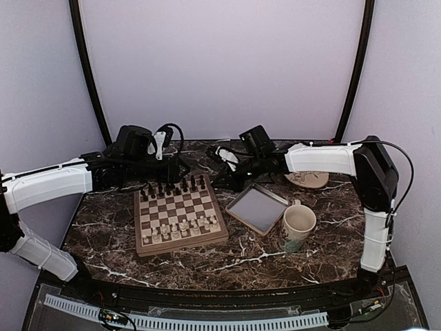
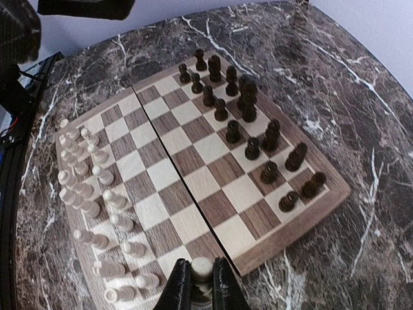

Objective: Set up the chess pieces on the board
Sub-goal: Place the pawn on the chessboard.

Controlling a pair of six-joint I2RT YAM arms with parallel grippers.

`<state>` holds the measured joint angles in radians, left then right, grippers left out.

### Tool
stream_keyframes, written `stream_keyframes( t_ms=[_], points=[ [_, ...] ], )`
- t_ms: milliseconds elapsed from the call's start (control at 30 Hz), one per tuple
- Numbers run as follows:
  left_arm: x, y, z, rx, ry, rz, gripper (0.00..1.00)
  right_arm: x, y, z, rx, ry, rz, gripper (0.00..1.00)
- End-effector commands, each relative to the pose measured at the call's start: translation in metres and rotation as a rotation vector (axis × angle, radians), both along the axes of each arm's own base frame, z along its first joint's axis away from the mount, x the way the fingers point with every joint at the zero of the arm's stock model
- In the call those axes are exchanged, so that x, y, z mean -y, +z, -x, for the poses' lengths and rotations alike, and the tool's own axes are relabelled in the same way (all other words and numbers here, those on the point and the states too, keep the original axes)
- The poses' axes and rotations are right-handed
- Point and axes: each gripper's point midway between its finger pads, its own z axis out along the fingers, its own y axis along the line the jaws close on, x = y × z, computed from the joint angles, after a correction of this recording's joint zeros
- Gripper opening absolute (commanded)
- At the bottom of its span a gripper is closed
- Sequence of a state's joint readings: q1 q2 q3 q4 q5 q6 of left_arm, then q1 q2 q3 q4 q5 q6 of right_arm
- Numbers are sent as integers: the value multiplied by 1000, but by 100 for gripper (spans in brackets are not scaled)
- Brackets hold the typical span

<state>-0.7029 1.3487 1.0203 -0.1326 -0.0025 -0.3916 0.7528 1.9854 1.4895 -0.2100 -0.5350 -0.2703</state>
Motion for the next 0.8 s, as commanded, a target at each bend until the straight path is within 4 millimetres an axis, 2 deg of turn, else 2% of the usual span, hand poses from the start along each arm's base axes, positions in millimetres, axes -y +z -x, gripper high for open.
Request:
stream_keyframes(
  t_ms=[0,133,300,600,767],
  points=[
    [-14,25,1,27,56,15,59,-37,13,3,29,22,-147,8],
    [-18,28,3,25,68,18,58,-49,-9,5,-11,21,-144,8],
    [-24,27,6,22,81,10,58,-55,-38,3,-11,13,-113,8],
    [-26,30,9,19,84,14,58,-68,-63,0,-27,18,-88,10],
    [-29,28,11,18,91,11,59,-69,-71,-3,-23,-5,-67,19]
  ],
)
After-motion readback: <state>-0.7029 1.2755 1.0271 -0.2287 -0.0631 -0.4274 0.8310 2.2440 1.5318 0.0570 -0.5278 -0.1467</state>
